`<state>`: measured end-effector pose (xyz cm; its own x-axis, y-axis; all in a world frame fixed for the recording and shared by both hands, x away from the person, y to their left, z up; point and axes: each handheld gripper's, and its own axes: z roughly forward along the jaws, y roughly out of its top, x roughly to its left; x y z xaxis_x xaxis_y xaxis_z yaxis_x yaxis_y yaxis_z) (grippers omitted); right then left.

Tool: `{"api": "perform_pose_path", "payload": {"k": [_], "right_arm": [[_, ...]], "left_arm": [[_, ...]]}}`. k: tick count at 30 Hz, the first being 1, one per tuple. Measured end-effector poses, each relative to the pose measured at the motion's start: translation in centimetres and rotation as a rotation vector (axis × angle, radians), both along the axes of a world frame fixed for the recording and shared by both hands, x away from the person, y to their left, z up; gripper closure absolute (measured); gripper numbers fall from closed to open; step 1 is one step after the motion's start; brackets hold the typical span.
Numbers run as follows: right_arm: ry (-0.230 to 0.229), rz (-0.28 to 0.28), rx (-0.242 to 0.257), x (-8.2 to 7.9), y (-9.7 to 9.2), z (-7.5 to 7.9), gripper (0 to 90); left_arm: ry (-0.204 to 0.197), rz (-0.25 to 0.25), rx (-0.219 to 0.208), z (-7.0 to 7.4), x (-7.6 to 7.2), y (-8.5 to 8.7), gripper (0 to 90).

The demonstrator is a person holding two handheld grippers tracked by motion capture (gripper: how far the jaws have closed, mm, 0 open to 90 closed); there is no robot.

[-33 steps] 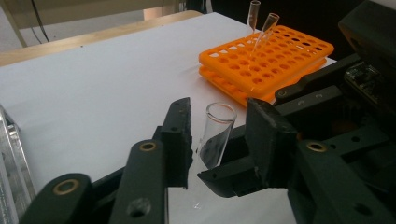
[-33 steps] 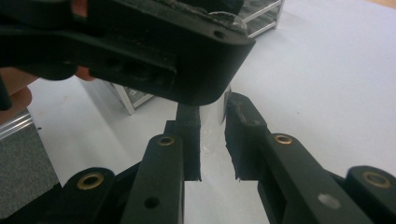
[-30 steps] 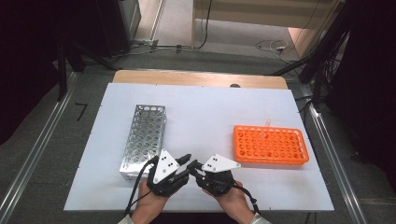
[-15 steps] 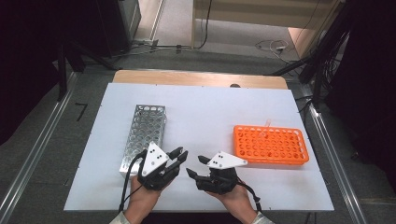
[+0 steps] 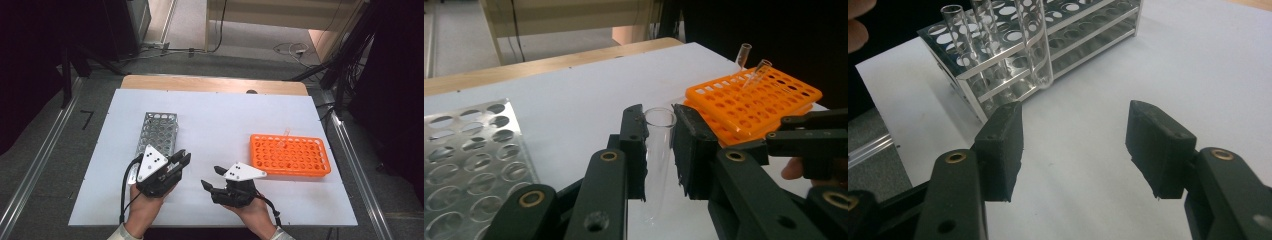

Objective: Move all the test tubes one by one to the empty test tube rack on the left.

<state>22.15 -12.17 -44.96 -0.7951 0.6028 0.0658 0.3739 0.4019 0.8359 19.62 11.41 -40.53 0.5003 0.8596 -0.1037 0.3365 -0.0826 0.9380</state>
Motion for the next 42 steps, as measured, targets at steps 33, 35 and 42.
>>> {"api": "perform_pose_path", "payload": {"k": [33,35,42], "right_arm": [[-0.006,-0.006,-0.006,-0.1,-0.2,-0.1,35.8],[-0.010,-0.005,-0.009,-0.1,-0.3,-0.1,35.8],[-0.012,-0.004,-0.014,-0.2,-0.3,-0.2,35.8]], "left_arm": [[-0.009,0.160,0.041,0.0,0.4,4.4,74.9],[-0.007,0.162,0.049,-0.1,0.4,4.4,74.9],[0.013,0.162,0.082,-1.4,0.3,4.0,74.8]]}}
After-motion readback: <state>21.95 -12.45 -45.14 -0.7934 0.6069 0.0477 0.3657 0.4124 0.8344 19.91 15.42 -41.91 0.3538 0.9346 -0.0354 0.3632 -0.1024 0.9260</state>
